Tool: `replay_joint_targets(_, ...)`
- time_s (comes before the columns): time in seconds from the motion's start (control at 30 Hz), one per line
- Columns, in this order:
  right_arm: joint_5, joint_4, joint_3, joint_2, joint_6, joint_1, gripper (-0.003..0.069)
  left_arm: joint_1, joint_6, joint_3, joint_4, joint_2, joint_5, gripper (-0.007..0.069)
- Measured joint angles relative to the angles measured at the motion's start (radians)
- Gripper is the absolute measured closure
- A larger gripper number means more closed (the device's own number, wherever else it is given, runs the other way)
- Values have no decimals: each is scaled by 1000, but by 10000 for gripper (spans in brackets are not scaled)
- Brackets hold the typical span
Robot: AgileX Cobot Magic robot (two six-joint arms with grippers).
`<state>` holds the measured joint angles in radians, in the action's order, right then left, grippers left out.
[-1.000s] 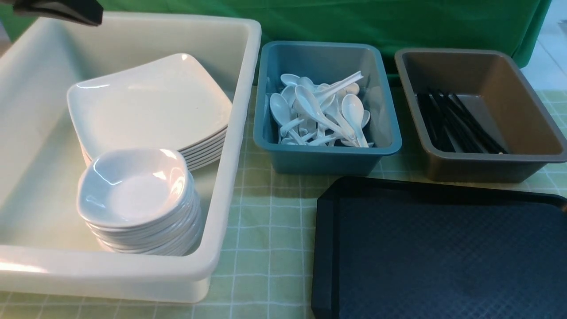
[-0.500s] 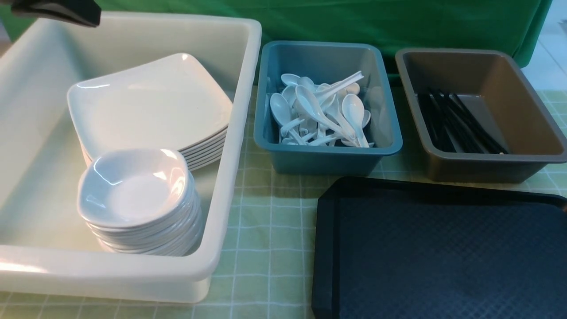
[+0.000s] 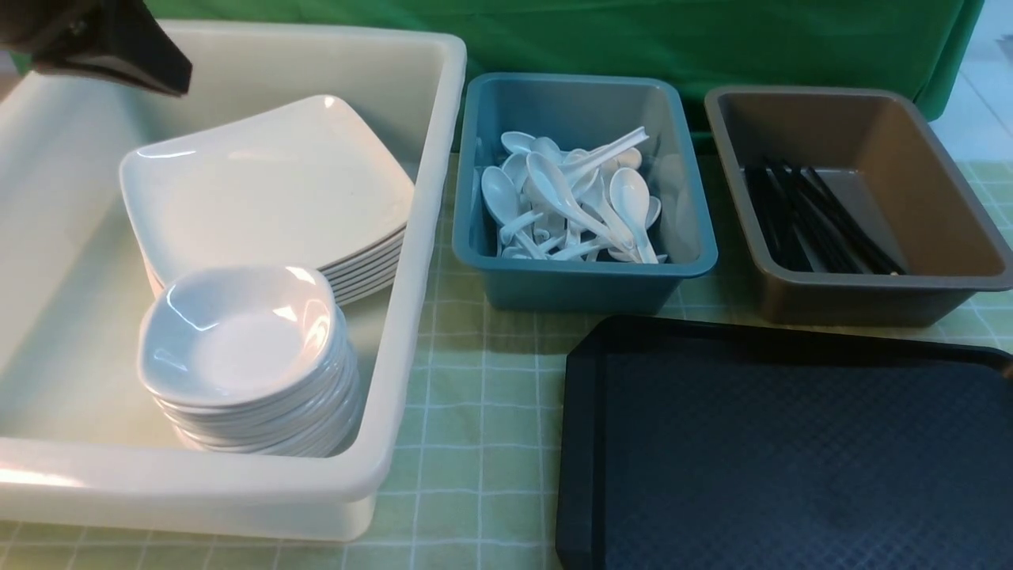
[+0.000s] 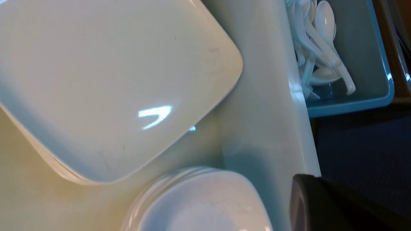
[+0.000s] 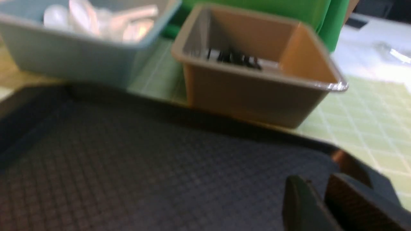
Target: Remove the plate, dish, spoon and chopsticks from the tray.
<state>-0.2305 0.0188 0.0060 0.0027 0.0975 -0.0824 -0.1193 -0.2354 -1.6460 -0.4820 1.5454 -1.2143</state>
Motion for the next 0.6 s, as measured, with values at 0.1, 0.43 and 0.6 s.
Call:
replay_joint_targets(0.1, -3, 0, 0, -1, 0, 0, 533, 0, -5, 57, 10, -47, -1, 636)
replay_joint_targets(0.43, -7, -1, 0, -1, 0, 0, 510, 0, -8, 303, 106, -389, 1, 636)
replay_joint_targets(0.6, -7, -1, 0, -1, 0, 0, 500, 0, -80, 523, 22, -615, 64, 636)
